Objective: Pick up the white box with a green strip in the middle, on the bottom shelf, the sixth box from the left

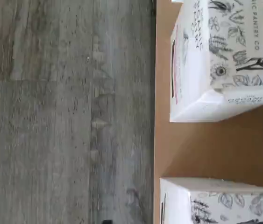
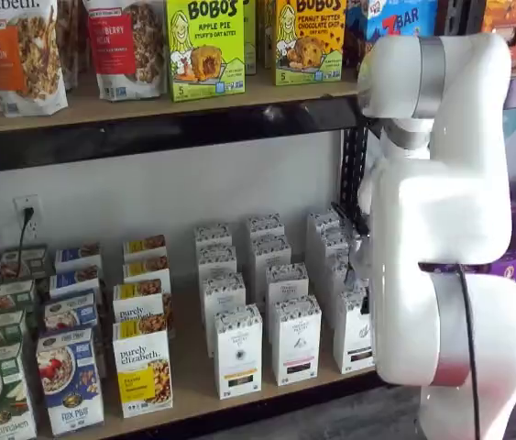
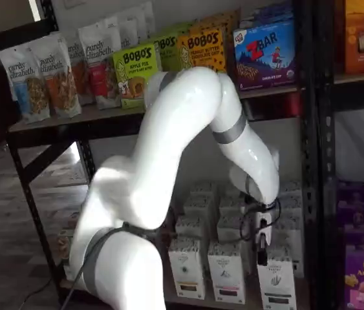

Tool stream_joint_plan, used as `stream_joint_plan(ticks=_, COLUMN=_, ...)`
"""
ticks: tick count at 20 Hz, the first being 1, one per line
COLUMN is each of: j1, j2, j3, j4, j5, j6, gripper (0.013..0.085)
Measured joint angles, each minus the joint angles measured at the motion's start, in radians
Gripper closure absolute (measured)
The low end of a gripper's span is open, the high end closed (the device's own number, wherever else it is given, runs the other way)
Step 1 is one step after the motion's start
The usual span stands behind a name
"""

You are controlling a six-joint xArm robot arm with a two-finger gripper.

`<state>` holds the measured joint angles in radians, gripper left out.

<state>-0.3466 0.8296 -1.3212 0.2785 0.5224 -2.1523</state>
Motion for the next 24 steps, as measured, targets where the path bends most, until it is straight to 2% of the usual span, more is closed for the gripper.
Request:
stream_joint_plan(ticks=2, j1=0.004, j2=-0.004, j3=-0.001, j4=-0.034, j5=0.018, j6=0.034, gripper=0.013)
stream_joint_plan(ticks=5, j1=0.015, j2=-0.017, j3=0.019, j4=-0.025, j5=0.007, j6=0.036, gripper=0.013)
stream_joint_plan(ticks=11, j1=0.023, j2=-0.021, j3=0.051, j4=0.048, j5=-0.059, j6=-0.024, gripper=0.013)
stream_joint_plan(ticks=13, j1=0.022, j2=-0.009, j3=0.046, j4=0.046, j5=-0.078, j6=-0.026, gripper=0.013)
stream_joint_plan(ticks=19, j1=0.021, j2=0.036, j3=-0.006, j4=0.014, j5=-0.083, j6=0.002, gripper=0.013)
stream_joint_plan(ticks=24, j1=0.019, j2=0.082, j3=-0.07, j4=-0.081, j5=-0.058, j6=0.086, gripper=0.013)
